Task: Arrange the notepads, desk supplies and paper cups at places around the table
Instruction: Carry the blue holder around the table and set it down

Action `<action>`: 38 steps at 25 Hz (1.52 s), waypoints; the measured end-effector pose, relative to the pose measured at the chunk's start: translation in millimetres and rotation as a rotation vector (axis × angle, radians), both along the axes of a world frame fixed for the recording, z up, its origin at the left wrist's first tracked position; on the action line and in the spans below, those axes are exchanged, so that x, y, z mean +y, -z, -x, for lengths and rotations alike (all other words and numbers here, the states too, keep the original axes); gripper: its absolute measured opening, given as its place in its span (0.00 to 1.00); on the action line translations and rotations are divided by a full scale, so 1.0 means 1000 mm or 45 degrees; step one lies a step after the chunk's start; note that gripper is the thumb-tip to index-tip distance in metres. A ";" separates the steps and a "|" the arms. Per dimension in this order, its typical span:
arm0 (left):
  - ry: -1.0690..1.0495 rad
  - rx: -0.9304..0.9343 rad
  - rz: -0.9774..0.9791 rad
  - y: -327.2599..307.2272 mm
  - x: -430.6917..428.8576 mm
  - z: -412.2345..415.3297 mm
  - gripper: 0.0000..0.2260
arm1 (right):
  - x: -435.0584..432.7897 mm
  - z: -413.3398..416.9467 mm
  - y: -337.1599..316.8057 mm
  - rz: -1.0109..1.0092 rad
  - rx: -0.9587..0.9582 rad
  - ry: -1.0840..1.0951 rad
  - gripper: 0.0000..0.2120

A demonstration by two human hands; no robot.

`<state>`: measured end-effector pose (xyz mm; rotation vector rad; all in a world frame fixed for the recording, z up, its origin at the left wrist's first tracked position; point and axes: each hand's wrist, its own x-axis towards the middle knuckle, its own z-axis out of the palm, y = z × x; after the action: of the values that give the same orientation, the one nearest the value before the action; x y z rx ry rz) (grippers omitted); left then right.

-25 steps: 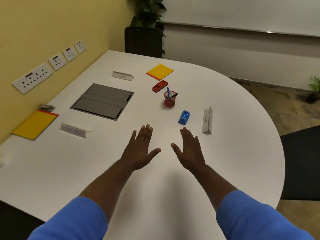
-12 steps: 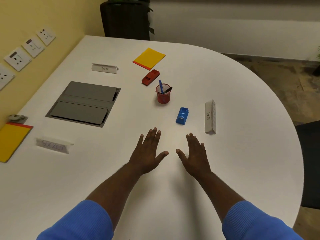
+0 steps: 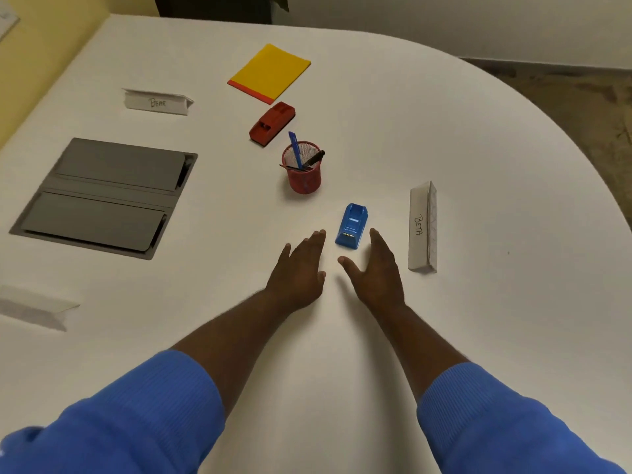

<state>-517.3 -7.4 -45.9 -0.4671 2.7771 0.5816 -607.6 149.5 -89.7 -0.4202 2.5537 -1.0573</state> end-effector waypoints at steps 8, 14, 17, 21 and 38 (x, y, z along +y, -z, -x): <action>-0.088 0.187 -0.307 0.024 -0.016 0.052 0.34 | -0.045 0.028 0.017 -0.064 0.277 0.160 0.44; -0.100 0.204 -0.341 0.029 -0.015 0.042 0.33 | -0.048 0.032 0.018 -0.208 0.266 0.172 0.38; -0.117 0.213 -0.303 0.026 -0.013 0.039 0.34 | -0.048 0.027 0.016 -0.209 0.222 0.228 0.34; -0.090 0.198 -0.232 0.021 -0.020 0.033 0.42 | -0.031 0.010 0.017 -0.028 0.111 0.122 0.33; -0.216 0.064 -0.314 -0.057 -0.023 -0.120 0.21 | -0.011 -0.115 -0.064 0.161 0.228 -0.615 0.22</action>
<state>-397.6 -30.5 11.5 -0.6423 2.6785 0.9729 -492.9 138.2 -26.1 -1.1423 2.3492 -1.0293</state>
